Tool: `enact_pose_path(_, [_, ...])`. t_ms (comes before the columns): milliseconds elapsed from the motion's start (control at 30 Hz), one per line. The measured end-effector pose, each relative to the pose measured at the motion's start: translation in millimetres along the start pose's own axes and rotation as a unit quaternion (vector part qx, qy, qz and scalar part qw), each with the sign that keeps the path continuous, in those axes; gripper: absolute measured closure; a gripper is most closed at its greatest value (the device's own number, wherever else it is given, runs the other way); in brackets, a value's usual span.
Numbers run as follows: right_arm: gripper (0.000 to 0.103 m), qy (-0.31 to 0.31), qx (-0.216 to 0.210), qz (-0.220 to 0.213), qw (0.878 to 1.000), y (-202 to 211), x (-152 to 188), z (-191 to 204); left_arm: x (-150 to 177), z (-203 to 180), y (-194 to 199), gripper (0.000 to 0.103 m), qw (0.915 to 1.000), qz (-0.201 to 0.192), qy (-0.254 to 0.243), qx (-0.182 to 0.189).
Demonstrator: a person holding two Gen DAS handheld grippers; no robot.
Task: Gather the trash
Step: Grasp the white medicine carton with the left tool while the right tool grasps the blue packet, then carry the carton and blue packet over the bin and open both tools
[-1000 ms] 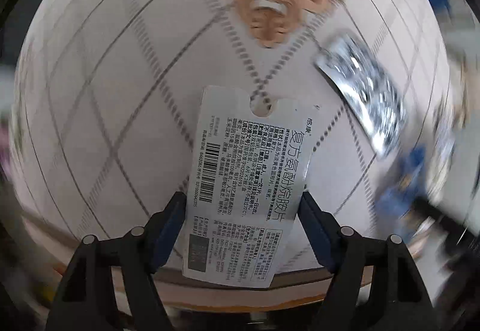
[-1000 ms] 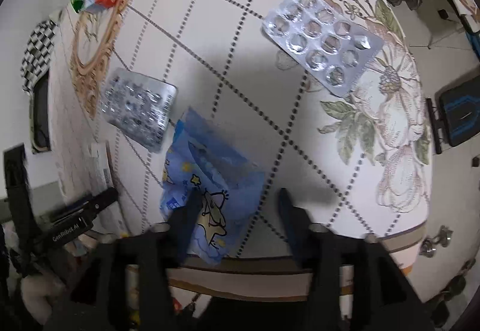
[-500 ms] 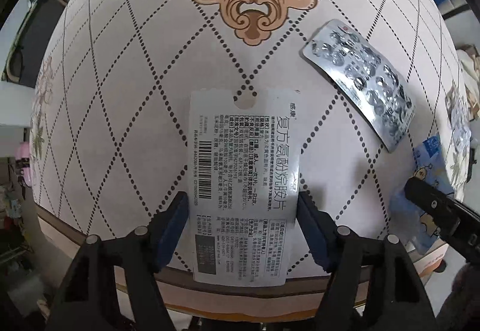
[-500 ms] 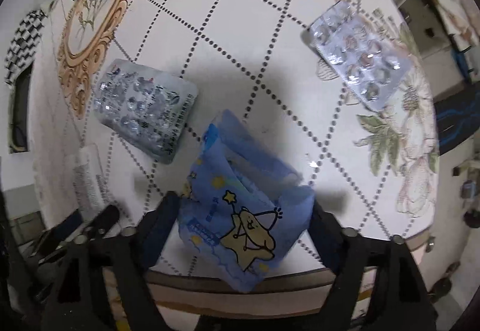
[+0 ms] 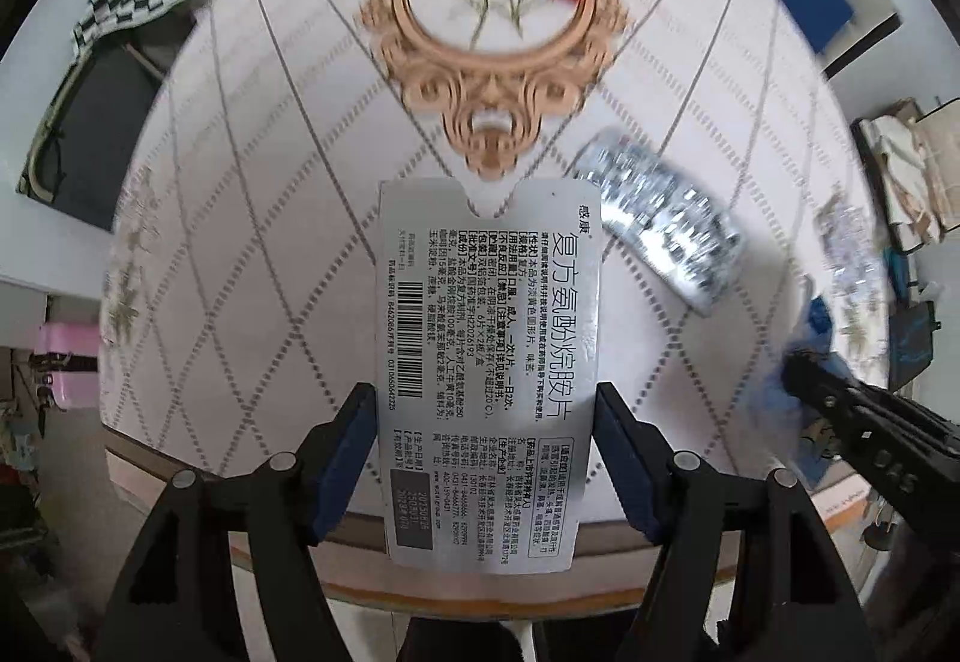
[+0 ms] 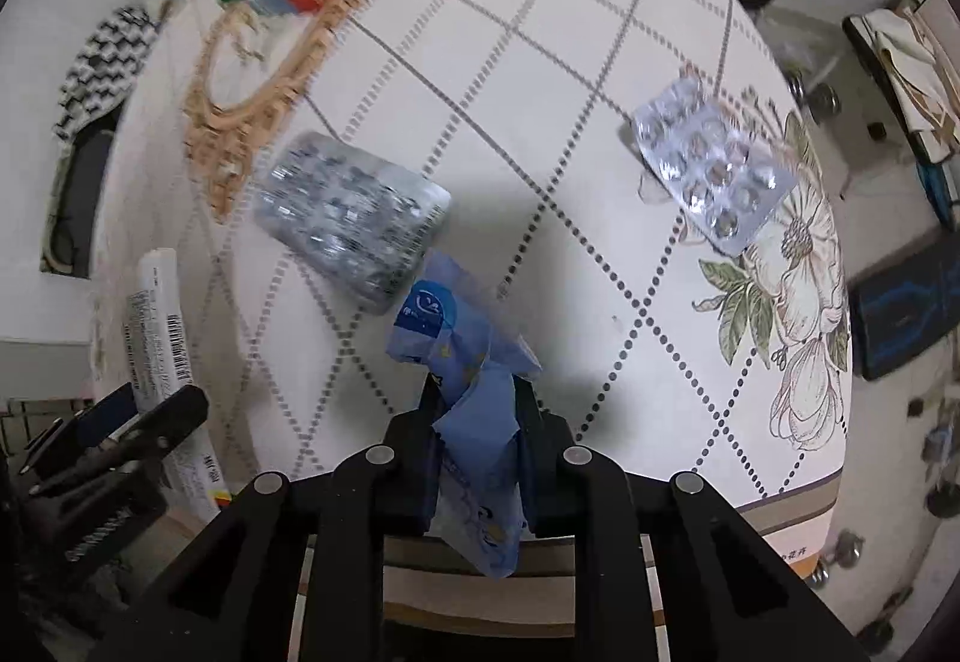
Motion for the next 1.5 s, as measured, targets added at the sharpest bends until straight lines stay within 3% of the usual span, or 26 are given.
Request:
enact_pose_path(300, [0.082,0.009,-0.025,-0.079,0.997,81.2,20.7,13.5,4.5,27.0,97.3,0.034,0.9935,-0.096,-0.011,0.061])
enact_pose_path(433, [0.082,-0.007,-0.032,-0.113,0.993,126.6,61.9,28.7,30.6,46.2,128.5,0.034,0.9877,-0.12,-0.029,0.097])
enact_pose_path(600, [0.082,-0.042,-0.04,-0.114,0.992,155.5,138.2,42.8,84.1,73.4,143.8,0.034,0.9837,-0.111,-0.035,0.137])
enact_pose_path(733, [0.082,-0.069,-0.038,-0.065,0.995,138.1,217.9,47.1,141.8,95.4,126.8,0.034,0.9856,-0.056,-0.021,0.158])
enact_pose_path(933, [0.082,-0.114,-0.033,0.037,0.992,54.7,319.0,31.2,229.2,117.6,41.9,0.034,0.9841,0.049,0.032,0.168])
enact_pose_path(1067, [0.082,-0.143,-0.033,0.084,0.986,-26.3,361.1,14.1,269.8,132.0,-50.5,0.034,0.9762,0.105,0.088,0.168])
enact_pose_path(1300, [0.082,-0.167,-0.059,0.106,0.979,-171.9,385.4,-10.9,311.5,143.7,-229.3,0.034,0.9614,0.154,0.142,0.178])
enact_pose_path(1400, [0.081,-0.17,-0.073,0.115,0.976,-234.3,389.0,-20.1,320.0,143.8,-283.3,0.033,0.9562,0.169,0.147,0.189])
enact_pose_path(1500, [0.081,-0.175,-0.085,0.13,0.972,-289.0,396.7,-24.7,325.4,145.5,-317.5,0.033,0.9591,0.171,0.138,0.179])
Point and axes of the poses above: each gripper's, at about its wrist camera, not at the fingertips, and y roughly against the way its jaws point, z to its left, x to its underside, the point moved 6 cm from there along -y, roughly the way its jaws point, and after that the axes turned 10 degrees about -z, right-handed, at the moved point
